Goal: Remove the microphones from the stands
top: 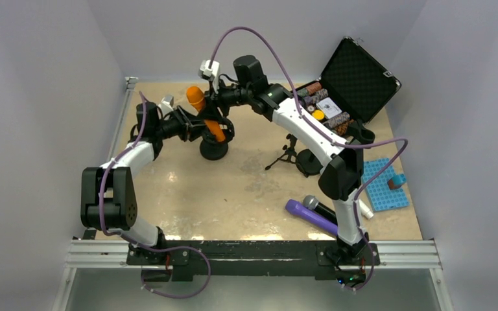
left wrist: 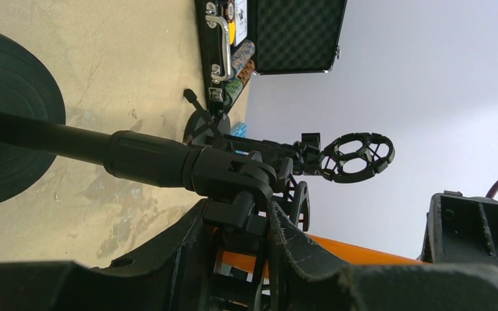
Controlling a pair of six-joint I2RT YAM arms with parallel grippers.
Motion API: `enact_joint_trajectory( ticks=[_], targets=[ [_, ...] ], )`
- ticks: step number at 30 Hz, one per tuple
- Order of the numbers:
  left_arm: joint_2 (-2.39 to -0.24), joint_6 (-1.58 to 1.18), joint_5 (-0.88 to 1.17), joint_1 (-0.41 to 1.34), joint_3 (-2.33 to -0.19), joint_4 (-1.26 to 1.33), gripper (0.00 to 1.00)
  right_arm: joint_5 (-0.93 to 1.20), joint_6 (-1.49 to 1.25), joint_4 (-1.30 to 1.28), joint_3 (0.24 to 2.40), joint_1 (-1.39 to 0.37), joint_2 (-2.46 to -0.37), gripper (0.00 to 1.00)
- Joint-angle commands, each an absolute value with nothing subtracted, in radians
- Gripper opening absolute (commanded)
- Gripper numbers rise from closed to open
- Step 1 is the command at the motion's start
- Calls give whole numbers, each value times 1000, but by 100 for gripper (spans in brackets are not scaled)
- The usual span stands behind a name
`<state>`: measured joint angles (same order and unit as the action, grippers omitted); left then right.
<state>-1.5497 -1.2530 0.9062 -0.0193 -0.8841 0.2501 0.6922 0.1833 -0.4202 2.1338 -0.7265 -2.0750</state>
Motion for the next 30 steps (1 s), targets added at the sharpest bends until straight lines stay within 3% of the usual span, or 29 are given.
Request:
enact_joint_trajectory(
  ticks=[1,2,13,16,23,30],
  targets=[
    [-1505,-1241,923,-39,-907,283,0,733,168,-393,2214,-739,-2016,6],
    [-1503,-1238,920,-41,-905,279,0,734,159,-383,2226,-739,-1998,0],
    [-1495,-1209,906,-50,-889,265,0,655,100,-267,2251,-731,-1785,0],
    [-1498,-1213,905,-48,-883,272,0,687,175,-411,2194,-727,-1691,0],
    [-1508,-1228,905,-55,-886,316,0,641,527,-840,1815,-723,-1411,0],
    [-1540,-1214,920,-59,-938,303,0,468,760,-1176,1588,-722,-1222,0]
  ],
)
